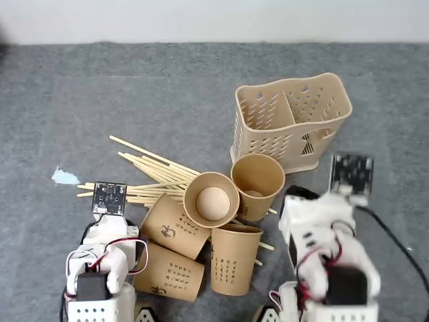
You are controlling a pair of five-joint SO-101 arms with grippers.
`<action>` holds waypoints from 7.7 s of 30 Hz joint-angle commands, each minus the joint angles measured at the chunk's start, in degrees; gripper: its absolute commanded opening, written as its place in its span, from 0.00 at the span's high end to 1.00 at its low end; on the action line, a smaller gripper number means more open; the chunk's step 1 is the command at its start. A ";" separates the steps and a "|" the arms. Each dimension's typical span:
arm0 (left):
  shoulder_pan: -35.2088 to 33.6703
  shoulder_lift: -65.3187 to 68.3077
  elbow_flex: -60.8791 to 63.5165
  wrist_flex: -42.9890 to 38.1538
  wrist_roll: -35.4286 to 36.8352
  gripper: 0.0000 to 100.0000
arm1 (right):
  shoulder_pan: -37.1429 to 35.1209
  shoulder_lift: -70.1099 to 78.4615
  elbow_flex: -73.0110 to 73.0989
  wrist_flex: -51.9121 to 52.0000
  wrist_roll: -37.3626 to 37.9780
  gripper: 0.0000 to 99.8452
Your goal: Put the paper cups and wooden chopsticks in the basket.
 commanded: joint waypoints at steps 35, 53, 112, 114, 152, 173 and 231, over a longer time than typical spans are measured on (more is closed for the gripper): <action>-0.09 -0.88 -0.57 0.18 -0.09 0.99 | -7.69 22.37 -4.40 -5.49 -13.19 0.99; -0.09 -0.88 -0.57 0.18 -0.09 0.99 | -7.78 22.37 -40.70 27.65 -5.27 0.99; -0.09 -0.88 -0.57 0.18 -0.09 0.99 | 12.00 56.92 -63.91 4.26 -5.36 0.72; -0.09 -0.88 -0.57 0.18 -0.09 0.99 | 11.38 56.84 -65.49 4.53 -5.10 0.72; -0.09 -0.88 -0.57 0.18 -0.09 0.99 | -34.86 29.23 -22.07 8.13 0.62 0.81; -0.09 -0.88 -0.57 0.18 -0.09 0.99 | -34.07 28.53 -15.82 0.04 3.69 0.99; -0.09 -0.88 -0.57 0.18 -0.09 0.99 | 4.97 55.52 -70.51 14.55 -14.07 0.84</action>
